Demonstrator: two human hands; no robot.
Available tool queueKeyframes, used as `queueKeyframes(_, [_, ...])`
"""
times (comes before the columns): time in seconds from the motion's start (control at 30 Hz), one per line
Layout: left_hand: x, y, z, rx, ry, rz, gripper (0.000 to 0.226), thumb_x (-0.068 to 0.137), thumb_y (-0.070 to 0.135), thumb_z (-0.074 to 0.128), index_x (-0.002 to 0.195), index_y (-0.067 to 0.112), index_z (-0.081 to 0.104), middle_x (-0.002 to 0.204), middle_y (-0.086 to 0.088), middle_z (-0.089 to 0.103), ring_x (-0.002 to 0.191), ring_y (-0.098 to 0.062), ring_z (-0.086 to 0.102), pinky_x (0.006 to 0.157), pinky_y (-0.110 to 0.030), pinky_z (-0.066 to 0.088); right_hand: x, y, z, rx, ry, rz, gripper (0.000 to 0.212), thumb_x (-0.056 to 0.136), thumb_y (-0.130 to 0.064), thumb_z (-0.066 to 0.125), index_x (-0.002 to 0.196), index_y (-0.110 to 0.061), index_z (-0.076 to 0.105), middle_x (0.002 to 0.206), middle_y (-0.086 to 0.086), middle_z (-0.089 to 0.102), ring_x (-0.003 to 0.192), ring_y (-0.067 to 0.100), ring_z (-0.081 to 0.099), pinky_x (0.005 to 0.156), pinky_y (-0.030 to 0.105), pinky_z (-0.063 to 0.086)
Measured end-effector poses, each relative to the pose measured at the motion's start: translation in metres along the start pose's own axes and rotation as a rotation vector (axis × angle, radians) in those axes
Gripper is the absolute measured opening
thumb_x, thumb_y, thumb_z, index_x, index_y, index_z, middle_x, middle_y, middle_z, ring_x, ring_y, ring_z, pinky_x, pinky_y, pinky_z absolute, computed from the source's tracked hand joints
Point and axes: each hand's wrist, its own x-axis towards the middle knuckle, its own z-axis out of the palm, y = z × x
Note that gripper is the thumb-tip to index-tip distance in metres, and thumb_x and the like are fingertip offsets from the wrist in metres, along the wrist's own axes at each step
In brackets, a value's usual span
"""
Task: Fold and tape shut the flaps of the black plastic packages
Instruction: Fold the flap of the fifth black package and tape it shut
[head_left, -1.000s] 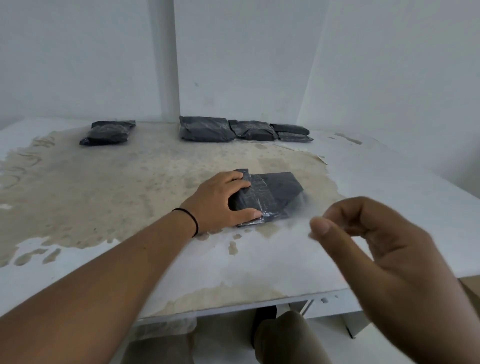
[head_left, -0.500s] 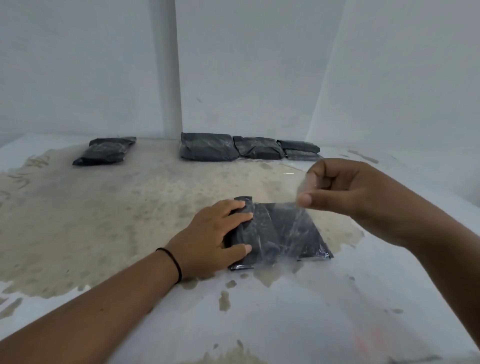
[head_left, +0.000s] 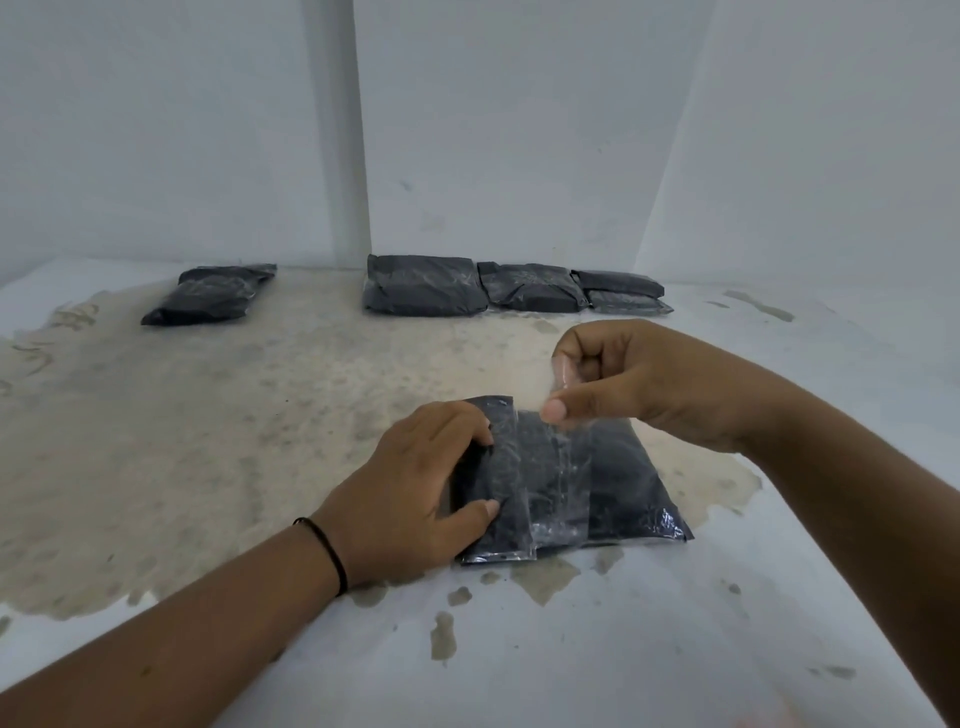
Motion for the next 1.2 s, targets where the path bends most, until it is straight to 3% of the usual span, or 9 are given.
queueKeyframes(0.27, [0.0,-0.002,0.002,0.001,0.034,0.003,0.041,0.078,0.05,0.053,0.109,0.023,0.054,0.122,0.011,0.046,0.118,-0.003,0.04,0.102,-0.029,0.035,0.008,0.006,-0.005,0.131,-0.045,-0.037,0.024,0.066,-0.019,0.074,0.076,-0.01,0.054,0.06,-0.005,0.062,0.062,0.011,0.06,0.065,0.019,0.048])
queueKeyframes(0.6, [-0.001,0.0,0.002,0.027,0.014,-0.011,0.046,0.079,0.052,0.05,0.112,0.021,0.055,0.124,0.009,0.047,0.119,-0.004,0.039,0.102,-0.028,0.034,0.015,0.021,-0.003,0.199,-0.1,0.009,0.027,0.065,-0.019,0.081,0.073,-0.012,0.057,0.064,0.002,0.063,0.063,0.017,0.059,0.072,0.032,0.046])
queueKeyframes(0.87, [-0.001,0.003,0.0,0.018,0.019,-0.023,0.047,0.077,0.051,0.052,0.113,0.021,0.052,0.123,0.01,0.047,0.117,-0.004,0.041,0.101,-0.03,0.036,0.032,0.037,-0.001,0.085,-0.001,0.061,0.028,0.065,-0.024,0.081,0.069,-0.016,0.055,0.06,0.0,0.05,0.062,0.021,0.045,0.064,0.026,0.039])
queueKeyframes(0.97, [-0.001,0.004,-0.001,0.015,0.019,-0.027,0.047,0.077,0.051,0.052,0.113,0.021,0.05,0.124,0.01,0.046,0.116,-0.004,0.04,0.101,-0.029,0.036,0.035,0.04,0.002,0.019,0.015,0.075,0.031,0.063,-0.029,0.081,0.071,-0.015,0.055,0.058,-0.005,0.052,0.055,0.011,0.047,0.06,0.019,0.038])
queueKeyframes(1.2, [-0.001,0.006,-0.001,0.022,0.024,-0.027,0.045,0.076,0.051,0.053,0.111,0.023,0.048,0.119,0.011,0.047,0.111,-0.004,0.042,0.098,-0.02,0.032,0.041,0.046,0.003,-0.081,0.061,0.094,0.031,0.067,-0.031,0.083,0.068,-0.019,0.055,0.061,0.002,0.051,0.06,0.018,0.041,0.061,0.025,0.033])
